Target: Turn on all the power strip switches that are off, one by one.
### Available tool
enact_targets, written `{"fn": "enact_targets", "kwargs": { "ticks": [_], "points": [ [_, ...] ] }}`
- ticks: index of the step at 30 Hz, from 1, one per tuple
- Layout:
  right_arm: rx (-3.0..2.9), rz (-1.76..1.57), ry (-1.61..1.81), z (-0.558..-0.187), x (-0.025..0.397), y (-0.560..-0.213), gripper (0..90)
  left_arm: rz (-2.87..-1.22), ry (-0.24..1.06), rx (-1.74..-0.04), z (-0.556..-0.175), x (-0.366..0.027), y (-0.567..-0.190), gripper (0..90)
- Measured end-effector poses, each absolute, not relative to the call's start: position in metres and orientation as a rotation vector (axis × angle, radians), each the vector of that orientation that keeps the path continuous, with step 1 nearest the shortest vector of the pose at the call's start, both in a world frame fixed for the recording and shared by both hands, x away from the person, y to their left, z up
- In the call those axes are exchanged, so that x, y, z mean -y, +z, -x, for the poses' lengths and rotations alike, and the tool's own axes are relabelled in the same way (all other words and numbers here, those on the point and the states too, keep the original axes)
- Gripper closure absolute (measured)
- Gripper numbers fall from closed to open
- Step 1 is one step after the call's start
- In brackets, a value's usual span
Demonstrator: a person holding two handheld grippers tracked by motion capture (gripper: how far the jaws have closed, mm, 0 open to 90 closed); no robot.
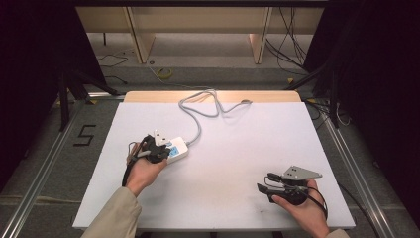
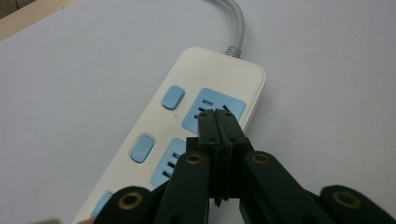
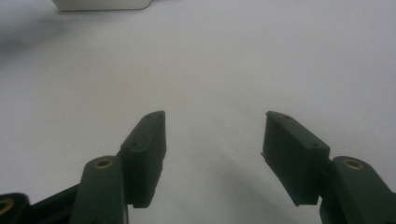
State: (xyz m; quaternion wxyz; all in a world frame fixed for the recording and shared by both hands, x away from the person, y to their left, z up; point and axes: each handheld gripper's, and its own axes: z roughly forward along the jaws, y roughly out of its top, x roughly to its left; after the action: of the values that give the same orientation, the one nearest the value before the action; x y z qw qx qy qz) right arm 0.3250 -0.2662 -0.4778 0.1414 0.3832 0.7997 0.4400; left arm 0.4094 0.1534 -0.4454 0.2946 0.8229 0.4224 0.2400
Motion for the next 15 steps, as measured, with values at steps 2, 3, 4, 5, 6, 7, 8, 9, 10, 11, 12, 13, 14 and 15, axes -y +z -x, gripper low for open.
{"fn": "enact_targets", "kwargs": {
  "ticks": [2,3,4,5,6,7,8,9,10,11,12,13,14,15],
  "points": [
    [-2.309,-1.108,1.270,-0.3250,0.2662,-0.4778,40.2,-2.188,0.640,-1.128,-0.4104,-0.1529,-0.4447,89.9],
    [-2.309,-1.108,1.270,-0.3250,0.2662,-0.4778,40.2,-2.191,0.639,-1.125,-0.4110,-0.1528,-0.4445,89.9],
    [-2.308,-1.108,1.270,-0.3250,0.2662,-0.4778,40.2,-2.196,0.641,-1.122,-0.4117,-0.1528,-0.4444,89.8],
    [-2.308,-1.109,1.270,-0.3250,0.2662,-0.4777,40.3,-2.191,0.641,-1.128,-0.4122,-0.1522,-0.4447,89.9],
    [-2.309,-1.107,1.271,-0.3249,0.2662,-0.4778,40.2,-2.193,0.643,-1.126,-0.4127,-0.1521,-0.4449,89.8],
    [-2.309,-1.107,1.271,-0.3249,0.2662,-0.4778,40.2,-2.195,0.642,-1.126,-0.4132,-0.1520,-0.4450,89.8],
    [-2.310,-1.106,1.269,-0.3249,0.2664,-0.4778,40.2,-2.196,0.642,-1.126,-0.4136,-0.1519,-0.4451,89.8],
    [-2.311,-1.107,1.269,-0.3249,0.2664,-0.4777,40.2,-2.200,0.640,-1.128,-0.4140,-0.1517,-0.4450,89.9],
    [-2.310,-1.107,1.270,-0.3249,0.2664,-0.4777,40.2,-2.198,0.639,-1.129,-0.4144,-0.1515,-0.4450,89.8],
    [-2.310,-1.107,1.270,-0.3249,0.2664,-0.4777,40.2,-2.198,0.639,-1.130,-0.4148,-0.1514,-0.4449,89.8],
    [-2.310,-1.107,1.269,-0.3249,0.2664,-0.4777,40.2,-2.196,0.640,-1.132,-0.4154,-0.1514,-0.4447,89.8],
    [-2.311,-1.106,1.269,-0.3250,0.2664,-0.4777,40.2,-2.195,0.640,-1.133,-0.4160,-0.1514,-0.4446,89.8],
    [-2.311,-1.106,1.269,-0.3250,0.2664,-0.4777,40.2,-2.201,0.643,-1.130,-0.4167,-0.1516,-0.4442,89.9],
    [-2.311,-1.106,1.269,-0.3250,0.2664,-0.4777,40.2,-2.204,0.642,-1.134,-0.4173,-0.1516,-0.4439,89.9]
  ]
}}
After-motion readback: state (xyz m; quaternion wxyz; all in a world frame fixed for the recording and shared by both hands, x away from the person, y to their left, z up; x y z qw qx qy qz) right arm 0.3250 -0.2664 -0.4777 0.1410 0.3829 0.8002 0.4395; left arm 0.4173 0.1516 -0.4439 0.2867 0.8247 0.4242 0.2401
